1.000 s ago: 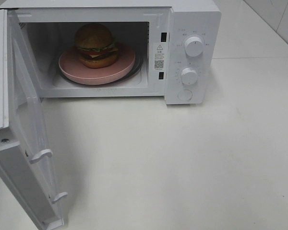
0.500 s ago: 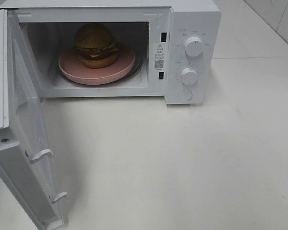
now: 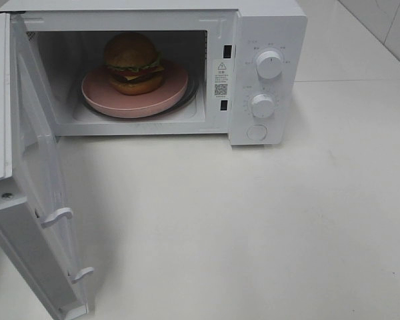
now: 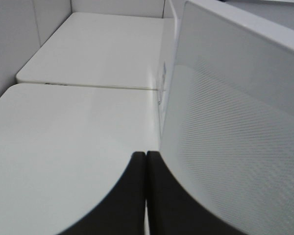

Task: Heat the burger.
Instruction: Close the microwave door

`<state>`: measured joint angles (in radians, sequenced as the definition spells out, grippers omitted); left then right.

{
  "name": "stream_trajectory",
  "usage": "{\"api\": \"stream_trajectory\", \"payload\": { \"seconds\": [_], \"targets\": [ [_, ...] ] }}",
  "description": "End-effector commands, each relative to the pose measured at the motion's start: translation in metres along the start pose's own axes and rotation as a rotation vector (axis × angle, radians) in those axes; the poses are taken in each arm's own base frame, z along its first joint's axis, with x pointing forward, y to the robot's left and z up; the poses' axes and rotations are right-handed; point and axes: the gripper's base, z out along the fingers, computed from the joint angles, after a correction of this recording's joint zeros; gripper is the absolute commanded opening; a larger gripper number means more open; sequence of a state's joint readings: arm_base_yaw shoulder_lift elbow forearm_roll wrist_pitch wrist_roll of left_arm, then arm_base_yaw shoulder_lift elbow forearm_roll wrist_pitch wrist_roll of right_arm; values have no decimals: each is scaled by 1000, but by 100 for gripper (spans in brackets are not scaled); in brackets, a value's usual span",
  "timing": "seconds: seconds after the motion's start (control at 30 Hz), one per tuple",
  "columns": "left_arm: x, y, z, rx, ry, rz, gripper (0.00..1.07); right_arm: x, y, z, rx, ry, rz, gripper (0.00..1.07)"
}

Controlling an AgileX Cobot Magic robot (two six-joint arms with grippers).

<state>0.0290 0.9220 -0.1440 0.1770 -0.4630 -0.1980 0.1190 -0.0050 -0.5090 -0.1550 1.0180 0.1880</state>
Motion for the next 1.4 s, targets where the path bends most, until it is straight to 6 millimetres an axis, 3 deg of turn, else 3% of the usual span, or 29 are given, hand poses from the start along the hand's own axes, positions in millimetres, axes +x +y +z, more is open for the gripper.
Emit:
{"api": "stream_trajectory", "payload": {
  "seconds": [0.03,0.63,0.87,1.1,1.4],
  "targets": [
    [-1,-10,6,119,-35,3,0,2,0,-3,-3,-32,5,76],
    [17,-35,33,455,-79,-78,0,2,0,-3,-3,-32,5,76],
    [26,-37,41,488,-67,-115,0,2,0,-3,-3,-32,5,76],
    [33,-58,44,505,-67,-66,0,2,0,-3,-3,-32,5,76],
    [35,-69,45,476,-67,-108,0,2,0,-3,-3,-32,5,76]
  ]
}}
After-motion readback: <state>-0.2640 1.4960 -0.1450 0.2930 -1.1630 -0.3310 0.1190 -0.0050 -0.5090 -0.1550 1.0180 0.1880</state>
